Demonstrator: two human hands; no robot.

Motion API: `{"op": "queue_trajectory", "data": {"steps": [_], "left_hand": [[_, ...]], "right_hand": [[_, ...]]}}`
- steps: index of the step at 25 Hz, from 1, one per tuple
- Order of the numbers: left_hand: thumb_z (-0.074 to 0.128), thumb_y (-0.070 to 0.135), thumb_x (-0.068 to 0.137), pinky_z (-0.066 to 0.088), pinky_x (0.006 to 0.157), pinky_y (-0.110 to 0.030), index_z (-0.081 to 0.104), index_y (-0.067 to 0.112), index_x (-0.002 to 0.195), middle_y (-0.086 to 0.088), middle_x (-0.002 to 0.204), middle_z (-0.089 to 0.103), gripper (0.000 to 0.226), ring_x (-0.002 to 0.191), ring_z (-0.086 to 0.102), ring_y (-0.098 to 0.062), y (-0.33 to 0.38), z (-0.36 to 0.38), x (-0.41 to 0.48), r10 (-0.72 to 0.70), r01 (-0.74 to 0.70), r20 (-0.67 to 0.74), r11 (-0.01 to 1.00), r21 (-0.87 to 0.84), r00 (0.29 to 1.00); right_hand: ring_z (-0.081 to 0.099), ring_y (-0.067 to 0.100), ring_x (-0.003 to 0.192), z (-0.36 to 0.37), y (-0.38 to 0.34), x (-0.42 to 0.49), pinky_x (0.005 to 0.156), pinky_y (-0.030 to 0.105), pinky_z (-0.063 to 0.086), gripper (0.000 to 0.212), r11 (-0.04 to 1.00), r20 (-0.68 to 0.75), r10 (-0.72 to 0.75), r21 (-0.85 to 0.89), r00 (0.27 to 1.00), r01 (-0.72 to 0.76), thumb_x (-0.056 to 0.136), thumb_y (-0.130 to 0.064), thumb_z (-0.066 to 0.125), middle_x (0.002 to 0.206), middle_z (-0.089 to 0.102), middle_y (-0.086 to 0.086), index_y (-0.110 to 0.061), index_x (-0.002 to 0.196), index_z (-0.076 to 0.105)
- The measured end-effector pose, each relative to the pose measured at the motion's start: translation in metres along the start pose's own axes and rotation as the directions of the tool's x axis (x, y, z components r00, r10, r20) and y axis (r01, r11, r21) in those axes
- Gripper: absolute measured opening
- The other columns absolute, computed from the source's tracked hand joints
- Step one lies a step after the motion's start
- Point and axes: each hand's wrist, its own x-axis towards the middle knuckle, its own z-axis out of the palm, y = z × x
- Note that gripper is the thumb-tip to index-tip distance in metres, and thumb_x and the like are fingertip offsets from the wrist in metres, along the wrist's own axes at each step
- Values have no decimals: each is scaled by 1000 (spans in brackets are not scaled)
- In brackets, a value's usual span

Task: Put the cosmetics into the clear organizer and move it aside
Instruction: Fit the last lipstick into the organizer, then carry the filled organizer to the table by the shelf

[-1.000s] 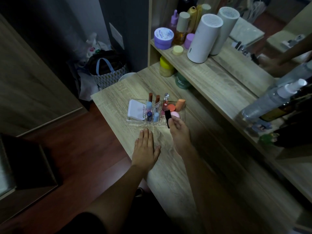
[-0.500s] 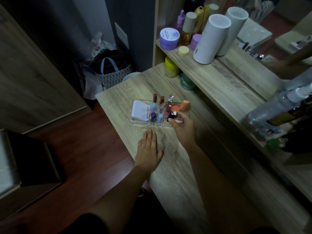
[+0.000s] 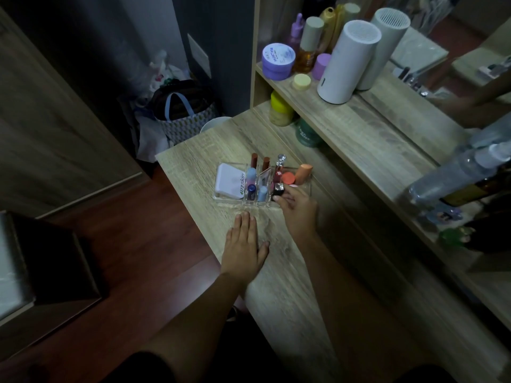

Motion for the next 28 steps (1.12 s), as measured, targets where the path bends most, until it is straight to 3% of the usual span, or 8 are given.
{"op": "queue_trajectory", "data": {"steps": [2, 7, 11, 18, 22, 25, 28], "left_hand": [[29, 48, 94, 16, 118, -42, 11, 8, 148, -13, 160, 9, 70, 148, 4, -27, 0, 0, 0, 1, -1, -1, 1000, -1, 1000], [31, 48, 94, 17, 118, -42, 13, 8, 148, -13, 160, 11, 69, 148, 5, -28, 0, 0, 0, 2, -2, -7, 1000, 0, 1000], [31, 47, 95, 15, 118, -42, 11, 8, 149, -13, 160, 9, 69, 148, 3, -27, 0, 0, 0, -3, 3, -6, 1000, -20, 1000], [31, 47, 95, 12, 119, -41, 8, 9, 149, -12, 160, 5, 70, 148, 0, -26, 2, -5, 0, -4, 5, 13, 998, -59, 1000], [45, 41, 93, 14, 119, -37, 20, 6, 147, -14, 158, 17, 68, 147, 11, -27, 3, -17, -4, 11, -23, -54, 974, -225, 998], [63, 23, 87, 32, 106, -34, 45, 0, 129, -21, 135, 46, 51, 128, 41, -35, -3, -31, -9, -147, 24, -244, 895, -446, 959], [65, 17, 83, 36, 100, -38, 45, -3, 123, -24, 122, 47, 49, 117, 44, -39, -20, -45, -2, -391, 170, -299, 808, -564, 870]], "right_hand": [[67, 23, 84, 1, 0, -2, 79, 33, 56, 31, 1000, 6, 11, -10, 1000, -11, 78, 1, 67, 98, 69, 17, -2, 109, 64], [63, 10, 79, 4, 1, -8, 74, 18, 51, 30, 996, 1, 74, -56, 997, -74, 80, -3, 65, 94, 73, 12, -8, 110, 63], [68, 20, 84, 6, -3, -4, 78, 26, 53, 28, 995, -1, 81, -61, 997, -81, 79, -3, 66, 95, 73, 12, -8, 106, 64], [68, 19, 85, 9, -3, -5, 76, 19, 45, 25, 989, 0, 108, -104, 994, -108, 80, -4, 66, 93, 73, 12, -8, 104, 65], [65, 23, 86, 9, -5, -6, 78, 30, 53, 27, 983, -1, 97, -157, 995, -96, 80, -6, 66, 95, 70, 14, -7, 107, 63], [65, 25, 84, 7, -4, -9, 78, 29, 52, 43, 990, -22, 84, -109, 996, -86, 80, 0, 64, 95, 69, 15, -6, 121, 55], [65, 30, 94, 2, 3, -11, 85, 31, 53, 49, 993, -22, 85, -81, 996, -86, 82, -1, 62, 108, 66, 21, -5, 129, 48]]}}
